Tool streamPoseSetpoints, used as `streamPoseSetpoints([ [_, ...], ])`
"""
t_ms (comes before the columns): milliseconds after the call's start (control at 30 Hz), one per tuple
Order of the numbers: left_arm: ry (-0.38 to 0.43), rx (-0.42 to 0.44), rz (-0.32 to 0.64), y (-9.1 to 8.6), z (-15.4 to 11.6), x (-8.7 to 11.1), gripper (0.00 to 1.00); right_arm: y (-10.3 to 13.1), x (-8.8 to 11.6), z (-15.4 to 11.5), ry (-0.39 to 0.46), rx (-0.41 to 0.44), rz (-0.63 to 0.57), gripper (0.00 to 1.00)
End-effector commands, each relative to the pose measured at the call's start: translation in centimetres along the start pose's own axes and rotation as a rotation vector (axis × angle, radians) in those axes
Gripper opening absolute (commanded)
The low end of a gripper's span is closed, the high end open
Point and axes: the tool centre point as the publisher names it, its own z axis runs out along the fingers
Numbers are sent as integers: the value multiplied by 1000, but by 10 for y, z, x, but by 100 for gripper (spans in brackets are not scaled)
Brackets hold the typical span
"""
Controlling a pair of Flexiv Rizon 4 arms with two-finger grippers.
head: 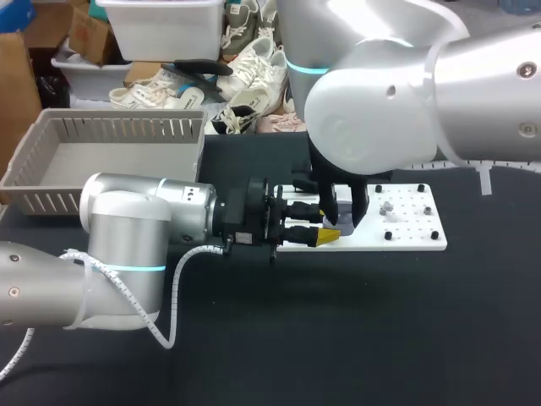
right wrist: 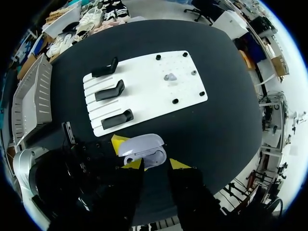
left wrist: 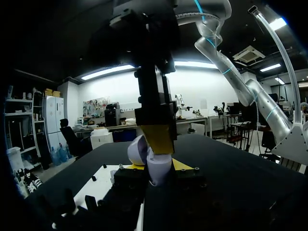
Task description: Pick up each earbud case from the left stands, insert the matching earbuds, close the lid, and place the case in the box.
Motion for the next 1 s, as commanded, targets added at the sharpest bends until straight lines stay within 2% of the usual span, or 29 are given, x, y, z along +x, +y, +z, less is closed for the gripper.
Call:
streamPoseSetpoints([
  [33,-2,1,0,1,0,1,0,0,0,-3,-3,-3,5,40],
  [233,-2,1,0,1,0,1,0,-4,7,-17,-25,-36,7,42],
  [400,-2,1,0,1,0,1,0,-19,7,-26,-37,-114,21,47],
  [667,-2,1,0,1,0,1,0,-43,-7,-44,-69,-244,24,53],
  [800,-2,1,0,1,0,1,0,-51,-16,-55,-99,-261,17,63],
  [1000,-2,1,0,1,0,1,0,-63,-39,-56,-123,-289,-1,64],
])
